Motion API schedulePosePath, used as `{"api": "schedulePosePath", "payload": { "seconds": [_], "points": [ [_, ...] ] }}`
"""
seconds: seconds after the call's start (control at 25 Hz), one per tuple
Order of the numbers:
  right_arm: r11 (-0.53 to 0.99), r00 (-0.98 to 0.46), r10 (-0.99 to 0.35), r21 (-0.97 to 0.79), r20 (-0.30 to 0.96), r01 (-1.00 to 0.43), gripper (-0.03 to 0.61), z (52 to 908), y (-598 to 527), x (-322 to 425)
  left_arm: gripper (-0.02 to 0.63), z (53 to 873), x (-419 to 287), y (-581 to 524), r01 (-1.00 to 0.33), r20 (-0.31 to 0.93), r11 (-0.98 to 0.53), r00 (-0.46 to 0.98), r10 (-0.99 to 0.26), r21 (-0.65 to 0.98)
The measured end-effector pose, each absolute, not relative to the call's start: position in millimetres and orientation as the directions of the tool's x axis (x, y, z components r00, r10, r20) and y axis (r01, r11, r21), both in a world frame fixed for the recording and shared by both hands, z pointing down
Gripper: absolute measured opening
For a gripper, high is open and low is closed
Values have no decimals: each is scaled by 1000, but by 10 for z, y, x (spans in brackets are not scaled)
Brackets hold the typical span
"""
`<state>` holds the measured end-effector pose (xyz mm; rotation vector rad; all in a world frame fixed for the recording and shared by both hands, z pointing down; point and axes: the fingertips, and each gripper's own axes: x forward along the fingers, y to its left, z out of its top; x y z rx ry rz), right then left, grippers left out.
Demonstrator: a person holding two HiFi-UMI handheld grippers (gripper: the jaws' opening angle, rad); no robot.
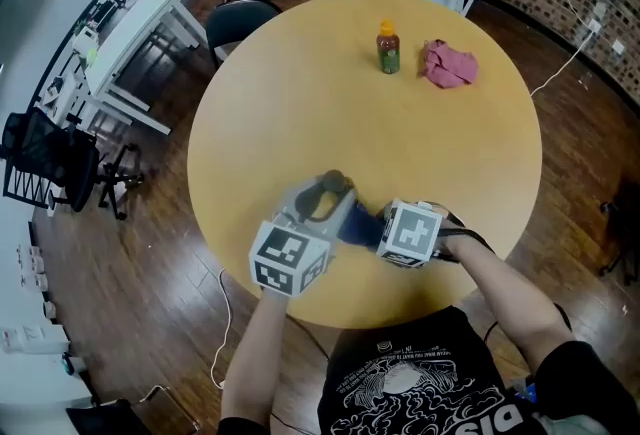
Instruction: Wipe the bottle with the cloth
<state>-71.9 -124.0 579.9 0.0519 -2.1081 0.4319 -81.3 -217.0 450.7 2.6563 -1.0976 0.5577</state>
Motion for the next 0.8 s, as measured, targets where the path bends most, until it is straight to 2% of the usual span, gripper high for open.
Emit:
{"api": "schedulePosePath", "payload": {
  "seconds": [0.24,0.36,0.6,0.8],
  "points": [
    [874,-453,290,-426,843,-235,135,5976,-1045,-617,143,4500,-801,-2160,-712,418,-700,652,-632,52],
    [867,-464,301,-442,833,-230,134,5899,-1051,-520,143,4497,-787,-2158,-712,415,-701,654,-633,52],
    [894,-614,148,-370,775,-251,134,5094,-1674,-265,143,4499,-802,-2143,-709,402,-703,660,-634,54],
    [954,-619,39,-213,784,-209,135,4589,-2124,-301,143,4486,-799,-2121,-711,396,-701,659,-639,51]
  ]
}}
